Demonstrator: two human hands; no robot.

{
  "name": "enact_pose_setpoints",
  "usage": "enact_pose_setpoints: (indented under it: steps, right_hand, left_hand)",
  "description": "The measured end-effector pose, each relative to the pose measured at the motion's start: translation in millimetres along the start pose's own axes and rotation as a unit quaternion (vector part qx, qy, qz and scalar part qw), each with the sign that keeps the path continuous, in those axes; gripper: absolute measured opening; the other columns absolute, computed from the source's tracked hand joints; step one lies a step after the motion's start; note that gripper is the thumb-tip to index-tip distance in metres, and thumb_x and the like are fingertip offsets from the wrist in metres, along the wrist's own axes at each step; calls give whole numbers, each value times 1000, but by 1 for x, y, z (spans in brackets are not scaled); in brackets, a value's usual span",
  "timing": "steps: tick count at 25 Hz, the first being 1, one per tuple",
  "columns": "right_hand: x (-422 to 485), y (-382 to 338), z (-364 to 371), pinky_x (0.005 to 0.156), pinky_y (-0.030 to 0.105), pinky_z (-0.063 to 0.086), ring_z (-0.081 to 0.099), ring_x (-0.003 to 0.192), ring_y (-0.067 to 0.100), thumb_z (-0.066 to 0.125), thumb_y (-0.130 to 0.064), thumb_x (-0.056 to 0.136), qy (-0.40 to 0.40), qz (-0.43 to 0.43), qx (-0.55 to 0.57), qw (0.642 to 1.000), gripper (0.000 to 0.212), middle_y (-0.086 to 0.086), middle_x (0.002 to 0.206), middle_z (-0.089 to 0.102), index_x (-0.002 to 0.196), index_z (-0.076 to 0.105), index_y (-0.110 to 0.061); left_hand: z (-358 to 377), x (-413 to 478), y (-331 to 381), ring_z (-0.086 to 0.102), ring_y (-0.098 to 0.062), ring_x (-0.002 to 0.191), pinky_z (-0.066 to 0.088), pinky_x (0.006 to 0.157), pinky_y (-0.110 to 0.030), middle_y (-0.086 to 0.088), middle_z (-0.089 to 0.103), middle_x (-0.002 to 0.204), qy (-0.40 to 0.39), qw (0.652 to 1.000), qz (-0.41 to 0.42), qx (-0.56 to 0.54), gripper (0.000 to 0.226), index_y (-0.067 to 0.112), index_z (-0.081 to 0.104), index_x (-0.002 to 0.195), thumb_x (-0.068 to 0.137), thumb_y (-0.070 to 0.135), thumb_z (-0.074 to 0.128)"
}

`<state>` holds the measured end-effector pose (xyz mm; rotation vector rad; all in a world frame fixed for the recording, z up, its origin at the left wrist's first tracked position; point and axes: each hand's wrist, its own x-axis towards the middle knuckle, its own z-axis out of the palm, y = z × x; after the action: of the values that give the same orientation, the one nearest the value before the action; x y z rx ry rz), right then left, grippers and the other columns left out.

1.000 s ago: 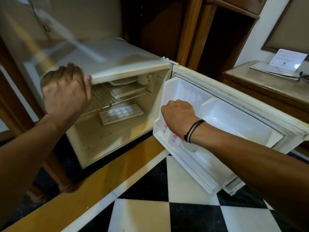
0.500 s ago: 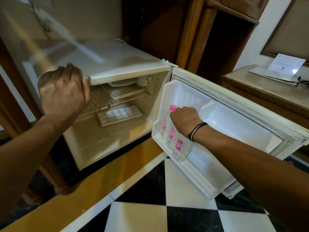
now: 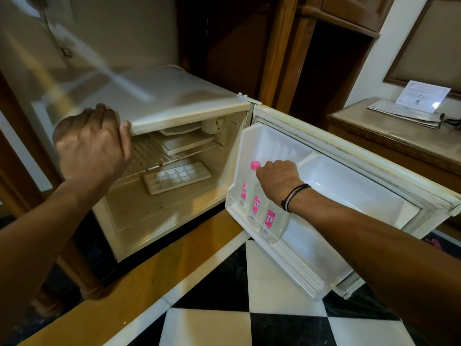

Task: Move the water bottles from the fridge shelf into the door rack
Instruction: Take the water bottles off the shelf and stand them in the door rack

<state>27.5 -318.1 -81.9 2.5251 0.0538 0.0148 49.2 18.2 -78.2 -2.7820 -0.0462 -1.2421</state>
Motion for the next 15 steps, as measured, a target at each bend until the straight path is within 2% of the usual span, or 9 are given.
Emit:
enact_pose_setpoints:
  steps: [5, 6, 8, 9, 10, 11, 12, 14, 15]
  right_hand:
    - [-9, 5, -8, 79, 31, 47, 64, 105, 22, 61, -21, 96, -9, -21, 13, 1000, 38, 5, 109, 60, 133, 53, -17]
    - [-9, 11, -15, 75, 33, 46, 64, 104, 25, 62, -21, 96, 19, -21, 33, 999, 38, 6, 111, 61, 133, 54, -17]
    - [-8, 34, -35, 71, 36, 46, 66, 100, 33, 63, -28, 94, 146, 4, 83, 986, 32, 11, 110, 65, 123, 60, -14]
    - [-3, 51, -44, 72, 39, 50, 65, 99, 36, 63, -32, 94, 214, 32, 108, 970, 31, 13, 109, 65, 119, 61, -13]
    - [1, 67, -49, 77, 45, 53, 62, 103, 40, 62, -33, 94, 239, 64, 128, 961, 33, 15, 113, 63, 121, 60, -14]
    - [5, 83, -49, 86, 54, 52, 57, 113, 43, 61, -30, 94, 214, 95, 143, 962, 38, 17, 123, 58, 129, 55, -16]
    - [8, 95, -45, 94, 61, 48, 51, 121, 45, 59, -27, 95, 143, 121, 154, 970, 45, 18, 133, 52, 137, 48, -18]
    - [7, 108, -31, 95, 56, 51, 53, 116, 40, 54, -27, 97, -5, 121, 157, 980, 51, 16, 133, 48, 144, 39, -17]
    - [5, 109, -26, 89, 49, 54, 56, 108, 35, 53, -29, 98, -31, 105, 152, 982, 50, 15, 129, 49, 144, 38, -15]
  left_hand:
    - [-1, -1, 2, 68, -51, 128, 49, 105, -59, -33, 68, 143, -1, 1000, -6, -9, 66, -7, 61, 146, 119, 44, 29]
    - [-2, 0, 3, 68, -51, 128, 49, 106, -59, -33, 68, 144, -3, 1000, -5, -12, 66, -7, 61, 146, 120, 44, 29]
    - [-4, -1, 3, 68, -51, 128, 49, 105, -59, -33, 68, 144, -7, 1000, -2, -7, 67, -7, 61, 146, 120, 45, 28]
    - [-6, 0, 3, 69, -51, 127, 50, 104, -58, -33, 68, 144, -9, 1000, 1, -2, 67, -7, 61, 146, 120, 45, 27]
    - [-8, 0, 4, 70, -50, 125, 50, 102, -57, -32, 69, 143, -15, 1000, 3, 4, 68, -6, 61, 146, 119, 45, 26]
    - [-9, -1, 4, 70, -49, 124, 51, 100, -57, -32, 69, 142, -22, 1000, 3, 6, 69, -6, 62, 145, 119, 46, 25]
    - [-10, -1, 4, 71, -49, 123, 51, 100, -57, -31, 70, 142, -28, 1000, 2, 5, 69, -6, 62, 145, 119, 46, 24]
    - [-12, 0, 4, 71, -48, 122, 51, 100, -56, -31, 70, 141, -38, 999, 2, 2, 69, -6, 62, 145, 119, 46, 25]
    - [-12, 1, 4, 72, -48, 121, 51, 100, -55, -32, 70, 140, -41, 999, 7, 1, 69, -6, 62, 145, 119, 45, 25]
